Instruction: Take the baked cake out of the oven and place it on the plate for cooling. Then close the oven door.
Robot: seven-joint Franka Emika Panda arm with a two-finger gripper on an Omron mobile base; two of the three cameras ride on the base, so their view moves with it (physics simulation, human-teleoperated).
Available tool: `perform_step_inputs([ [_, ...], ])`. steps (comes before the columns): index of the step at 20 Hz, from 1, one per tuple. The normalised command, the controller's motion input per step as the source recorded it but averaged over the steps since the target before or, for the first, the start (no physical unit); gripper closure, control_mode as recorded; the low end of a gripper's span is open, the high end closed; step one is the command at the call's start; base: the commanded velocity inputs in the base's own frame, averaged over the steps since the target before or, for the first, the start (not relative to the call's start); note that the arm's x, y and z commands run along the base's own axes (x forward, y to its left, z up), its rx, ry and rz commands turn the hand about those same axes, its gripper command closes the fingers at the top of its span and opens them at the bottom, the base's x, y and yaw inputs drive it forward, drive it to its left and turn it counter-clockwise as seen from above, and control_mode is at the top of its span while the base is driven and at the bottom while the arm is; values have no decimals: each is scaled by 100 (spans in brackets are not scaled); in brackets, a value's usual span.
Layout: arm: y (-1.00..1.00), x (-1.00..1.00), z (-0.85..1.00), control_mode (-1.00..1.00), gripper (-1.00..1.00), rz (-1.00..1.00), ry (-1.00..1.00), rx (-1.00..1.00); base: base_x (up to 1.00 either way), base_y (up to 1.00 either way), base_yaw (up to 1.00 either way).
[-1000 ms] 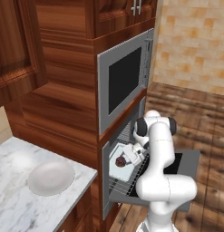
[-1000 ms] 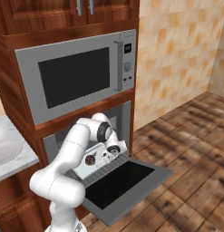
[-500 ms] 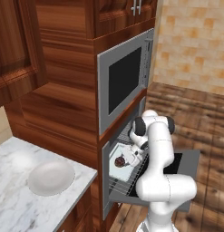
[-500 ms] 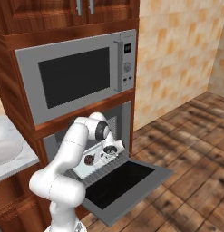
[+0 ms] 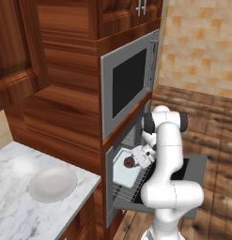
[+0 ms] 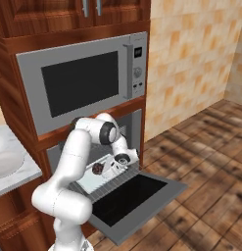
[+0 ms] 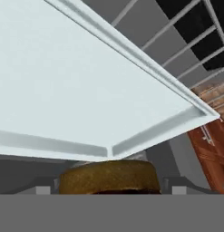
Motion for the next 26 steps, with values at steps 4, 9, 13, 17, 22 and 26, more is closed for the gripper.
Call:
perform_step_inputs([
  [4,-16,-100,100,-100,100,-2,-10,-2,0,0,0],
  [9,0,-100,100,-100,100,-2,-14,-1,0,0,0],
  [13,0,-100,100,-100,100,-4,-9,0,0,0,0],
  [17,12,-89,100,-100,100,-5,-1,0,0,0,0],
  [22,47,-47,100,-100,100,-2,10,0,0,0,0],
  [26,79,-55,100,-100,100,0,17,0,0,0,0],
])
